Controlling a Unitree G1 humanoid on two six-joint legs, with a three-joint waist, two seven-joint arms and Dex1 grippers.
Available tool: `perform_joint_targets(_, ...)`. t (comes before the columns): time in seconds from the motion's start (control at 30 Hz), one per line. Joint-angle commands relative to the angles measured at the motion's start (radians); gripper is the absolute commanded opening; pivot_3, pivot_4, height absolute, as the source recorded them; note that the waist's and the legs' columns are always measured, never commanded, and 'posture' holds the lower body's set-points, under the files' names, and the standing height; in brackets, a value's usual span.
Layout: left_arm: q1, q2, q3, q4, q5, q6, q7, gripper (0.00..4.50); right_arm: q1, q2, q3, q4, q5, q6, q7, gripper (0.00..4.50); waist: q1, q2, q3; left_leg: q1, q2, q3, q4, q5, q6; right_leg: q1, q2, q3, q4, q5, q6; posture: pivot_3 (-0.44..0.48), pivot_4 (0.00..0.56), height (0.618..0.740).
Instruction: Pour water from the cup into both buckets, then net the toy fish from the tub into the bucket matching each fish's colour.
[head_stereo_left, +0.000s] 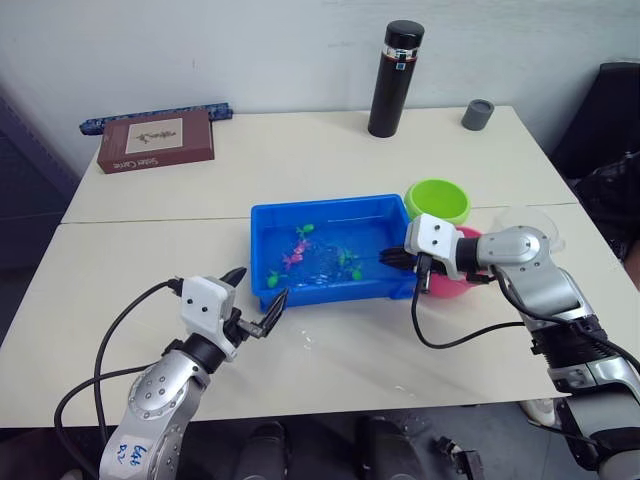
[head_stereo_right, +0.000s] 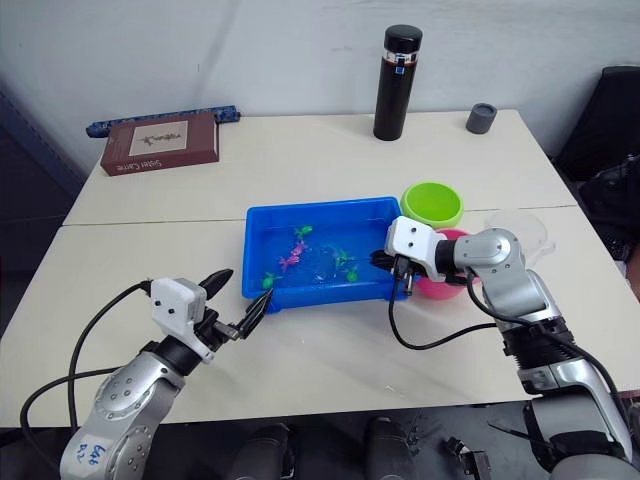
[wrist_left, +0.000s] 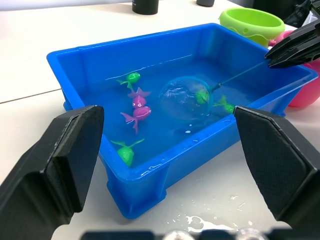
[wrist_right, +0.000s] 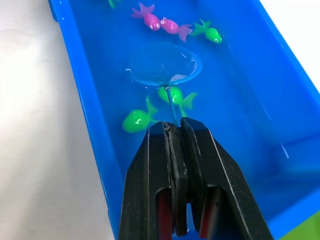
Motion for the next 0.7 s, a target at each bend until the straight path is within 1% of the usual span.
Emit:
perform_joint_targets(0.03,-0.009,0.006,0.003,-0.011,-0.007,-0.021,-0.009,4.46,-0.014,0.008,-0.026,0.005,0.001,-0.019,-0.016,0.0,0.001,0.0,0.0,0.0,0.0,0.0,0.0,0.0,0.0,0.0,0.0,0.0,0.0,0.0,0.0,0.0,0.15,0.74)
perform_joint_targets(0.4,-0.028,0.002,-0.002,-0.014,-0.004,-0.008,0.0,4.46,-0.021,0.049,-0.016,0.056,-0.02,-0.039,-0.039,0.0,0.0,0.0,0.0,0.0,0.0,0.005,0.0,0.0,0.0,0.0,0.0,0.0,0.0,0.0,0.0,0.0,0.15,0.74)
perform_joint_targets(0.7,-0.036,0.0,-0.004,-0.017,-0.006,0.001,0.007,4.46,-0.002,0.074,-0.012,0.032,-0.017,-0.03,-0.042,0.0,0.0,0.0,0.0,0.0,0.0,0.005,0.0,0.0,0.0,0.0,0.0,0.0,0.001,0.0,0.0,0.0,0.15,0.74)
